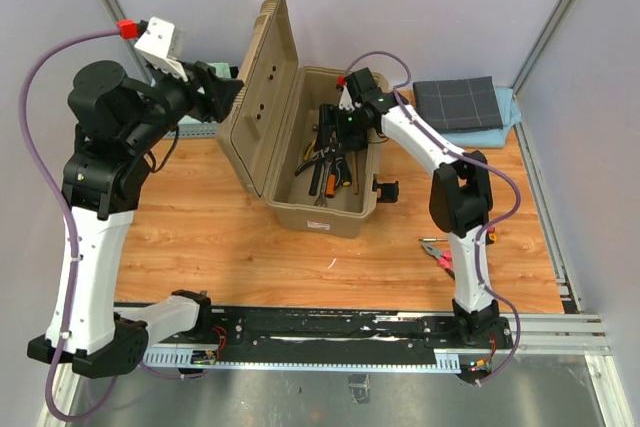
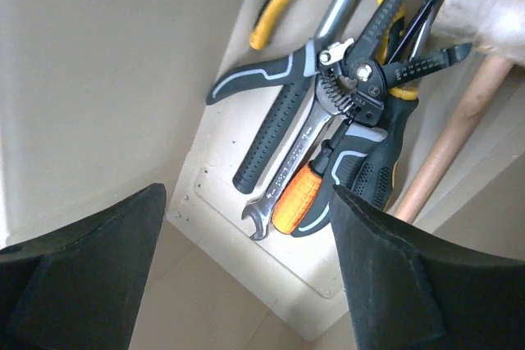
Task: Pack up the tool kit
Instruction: Place the pliers in the toolbox, then pick up the screwdriver from the center of the board, then place the screwdriver in the toolbox, then pick up the screwdriver from the center of the board.
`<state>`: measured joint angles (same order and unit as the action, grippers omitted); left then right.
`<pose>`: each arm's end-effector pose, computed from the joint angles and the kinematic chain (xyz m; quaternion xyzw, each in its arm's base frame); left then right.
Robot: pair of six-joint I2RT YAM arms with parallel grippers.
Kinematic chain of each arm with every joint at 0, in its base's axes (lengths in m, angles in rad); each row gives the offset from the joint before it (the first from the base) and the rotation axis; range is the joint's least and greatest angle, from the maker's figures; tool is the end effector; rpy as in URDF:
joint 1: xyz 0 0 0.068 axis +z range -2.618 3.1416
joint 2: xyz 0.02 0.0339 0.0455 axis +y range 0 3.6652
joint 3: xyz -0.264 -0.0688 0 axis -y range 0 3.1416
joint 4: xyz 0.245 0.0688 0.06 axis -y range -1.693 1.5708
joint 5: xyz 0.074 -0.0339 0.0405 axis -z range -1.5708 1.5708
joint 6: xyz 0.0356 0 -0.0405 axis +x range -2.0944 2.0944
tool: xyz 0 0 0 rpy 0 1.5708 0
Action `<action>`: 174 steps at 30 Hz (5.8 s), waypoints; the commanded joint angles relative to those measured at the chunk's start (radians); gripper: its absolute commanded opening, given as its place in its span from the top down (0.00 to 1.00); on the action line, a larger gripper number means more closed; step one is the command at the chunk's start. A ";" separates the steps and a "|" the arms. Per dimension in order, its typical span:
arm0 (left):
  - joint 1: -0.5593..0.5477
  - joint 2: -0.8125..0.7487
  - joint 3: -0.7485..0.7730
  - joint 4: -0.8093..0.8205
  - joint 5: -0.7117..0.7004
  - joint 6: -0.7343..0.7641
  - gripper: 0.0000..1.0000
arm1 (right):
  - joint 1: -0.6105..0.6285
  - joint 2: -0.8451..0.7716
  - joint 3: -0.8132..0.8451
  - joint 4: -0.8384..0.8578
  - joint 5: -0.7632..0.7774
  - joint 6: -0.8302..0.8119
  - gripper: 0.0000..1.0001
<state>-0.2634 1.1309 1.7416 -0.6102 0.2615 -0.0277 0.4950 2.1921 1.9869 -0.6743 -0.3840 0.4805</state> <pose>0.1736 -0.0563 0.5421 0.1740 0.6852 -0.1929 0.6805 0.4284 0.2464 0.2545 -0.0713 0.9231 0.3145 0.2097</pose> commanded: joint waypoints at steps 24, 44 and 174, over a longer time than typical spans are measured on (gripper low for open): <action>0.623 0.122 -0.251 0.029 0.296 -0.005 0.28 | -0.438 -0.656 -0.484 -0.241 0.344 -0.401 0.10; 0.570 0.144 -0.427 -0.030 0.349 0.113 0.26 | -0.605 -0.683 -0.795 -0.288 0.428 -0.630 0.12; 0.561 0.049 -0.449 -0.038 0.477 0.012 0.26 | -0.084 -0.556 -0.128 -0.121 0.510 -0.646 0.10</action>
<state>0.3038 1.2037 1.2938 -0.6563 0.7185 -0.0223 0.6071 1.8259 1.9270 -0.6476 0.1757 0.1230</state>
